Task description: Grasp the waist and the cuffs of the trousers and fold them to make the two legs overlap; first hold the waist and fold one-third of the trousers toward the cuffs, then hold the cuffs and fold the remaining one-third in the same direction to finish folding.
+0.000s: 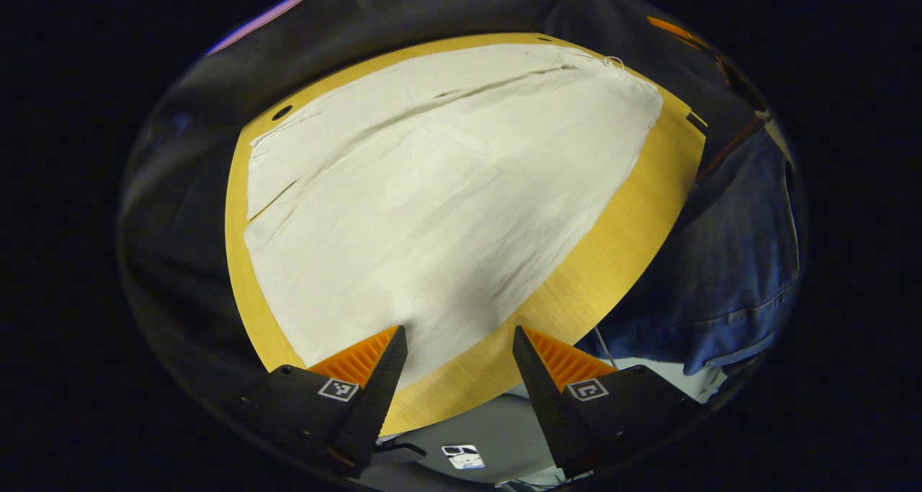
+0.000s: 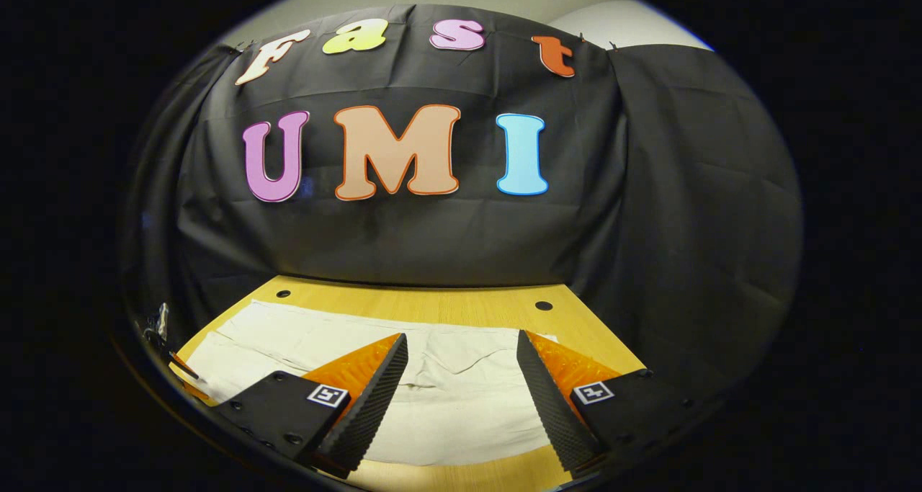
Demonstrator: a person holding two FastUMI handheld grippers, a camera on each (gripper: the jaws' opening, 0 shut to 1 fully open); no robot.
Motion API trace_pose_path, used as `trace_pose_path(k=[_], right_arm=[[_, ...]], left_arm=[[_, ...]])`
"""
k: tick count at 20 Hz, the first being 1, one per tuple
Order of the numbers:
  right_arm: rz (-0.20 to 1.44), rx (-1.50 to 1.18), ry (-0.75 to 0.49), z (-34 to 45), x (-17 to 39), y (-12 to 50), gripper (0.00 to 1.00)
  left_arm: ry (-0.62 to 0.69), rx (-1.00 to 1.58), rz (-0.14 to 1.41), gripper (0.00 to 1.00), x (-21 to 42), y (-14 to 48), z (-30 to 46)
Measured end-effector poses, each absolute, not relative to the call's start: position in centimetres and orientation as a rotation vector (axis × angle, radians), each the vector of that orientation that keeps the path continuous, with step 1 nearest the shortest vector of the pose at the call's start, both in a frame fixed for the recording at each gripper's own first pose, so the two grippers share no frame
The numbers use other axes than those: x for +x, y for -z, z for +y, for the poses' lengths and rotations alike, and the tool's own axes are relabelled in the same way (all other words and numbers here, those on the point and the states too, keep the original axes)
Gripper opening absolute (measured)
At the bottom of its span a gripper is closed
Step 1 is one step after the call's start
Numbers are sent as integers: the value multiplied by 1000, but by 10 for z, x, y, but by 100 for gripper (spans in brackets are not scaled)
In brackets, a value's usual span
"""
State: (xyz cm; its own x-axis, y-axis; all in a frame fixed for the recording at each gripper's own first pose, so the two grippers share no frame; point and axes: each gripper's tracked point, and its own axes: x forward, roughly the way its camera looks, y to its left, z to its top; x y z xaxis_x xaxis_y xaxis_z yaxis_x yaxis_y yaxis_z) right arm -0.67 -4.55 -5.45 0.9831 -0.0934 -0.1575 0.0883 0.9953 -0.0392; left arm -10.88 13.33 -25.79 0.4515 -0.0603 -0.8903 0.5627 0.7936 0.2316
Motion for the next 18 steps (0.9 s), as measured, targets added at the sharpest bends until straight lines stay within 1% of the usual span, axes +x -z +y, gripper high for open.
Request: trace_pose_path(k=[3, 6, 9, 11, 14, 17, 18], right_arm=[[161, -35, 109, -51, -7, 54, 98], [169, -42, 119, -54, -6, 58, 97], [174, -48, 128, -57, -6, 57, 98], [175, -53, 135, -59, -8, 59, 98], [187, -55, 137, -63, -9, 63, 98], [207, -67, 125, -64, -8, 70, 98], [214, -76, 117, -63, -9, 74, 97]], left_arm=[[422, 580, 1085, 83, -110, 261, 142], [420, 634, 1107, 73, -105, 262, 151], [446, 681, 1142, 71, -103, 268, 157], [469, 694, 1139, 68, -101, 269, 154], [501, 689, 1179, 58, -103, 272, 150], [509, 707, 1213, 52, -102, 272, 153], [504, 712, 1220, 46, -100, 271, 154]])
